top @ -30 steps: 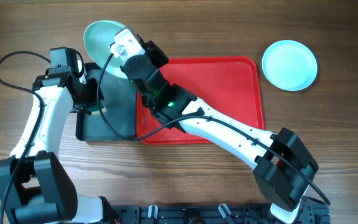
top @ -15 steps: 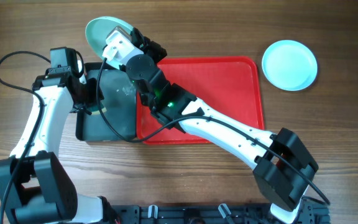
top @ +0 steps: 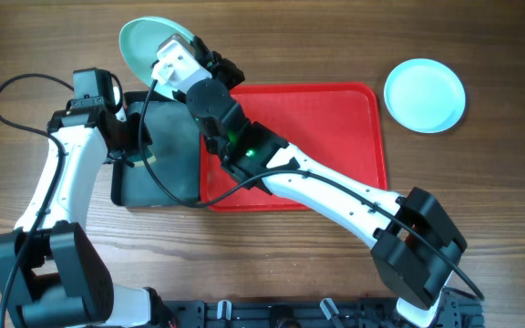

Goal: Clean dirty plates on tray and stack at the side
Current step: 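Lift the light-blue plate off the red tray with right gripper, then carry the plate right and lower it onto the plate stack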

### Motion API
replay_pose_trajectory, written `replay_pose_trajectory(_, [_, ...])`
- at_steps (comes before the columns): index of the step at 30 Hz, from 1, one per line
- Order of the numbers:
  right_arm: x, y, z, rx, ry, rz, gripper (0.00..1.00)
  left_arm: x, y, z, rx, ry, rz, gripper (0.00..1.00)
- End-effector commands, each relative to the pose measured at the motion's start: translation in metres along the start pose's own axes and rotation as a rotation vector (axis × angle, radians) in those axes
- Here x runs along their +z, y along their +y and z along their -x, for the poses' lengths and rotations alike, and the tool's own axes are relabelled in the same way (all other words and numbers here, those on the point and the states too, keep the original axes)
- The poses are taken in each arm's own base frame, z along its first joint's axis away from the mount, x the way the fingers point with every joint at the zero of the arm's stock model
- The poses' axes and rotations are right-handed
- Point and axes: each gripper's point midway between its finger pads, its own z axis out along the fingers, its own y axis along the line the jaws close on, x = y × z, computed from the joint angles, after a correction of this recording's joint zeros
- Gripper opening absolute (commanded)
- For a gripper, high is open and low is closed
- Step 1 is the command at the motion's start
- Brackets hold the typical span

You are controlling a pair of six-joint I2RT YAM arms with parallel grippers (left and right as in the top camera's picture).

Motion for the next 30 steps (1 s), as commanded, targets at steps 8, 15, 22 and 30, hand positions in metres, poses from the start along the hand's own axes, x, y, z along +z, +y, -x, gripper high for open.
replay_pose_trajectory(8, [0.001,-0.014,0.011,0.065,-0.030,-0.041,0.04,0.000,0.002,0.004,0.016,-0.024,0.013,0.04])
replay_pose_trajectory(15, [0.005,-0.018,0.006,0.232,-0.019,-0.045,0.04,0.000,0.003,0.002,0.015,-0.014,0.015,0.04])
replay_pose_trajectory(22, [0.022,-0.010,-0.069,0.535,0.236,0.138,0.04,0.000,0.002,0.005,0.036,-0.027,0.012,0.04])
replay_pose_trajectory(30, [-0.033,-0.165,-0.134,0.823,0.527,0.156,0.04,-0.001,-0.009,0.019,0.092,-0.089,-0.009,0.04])
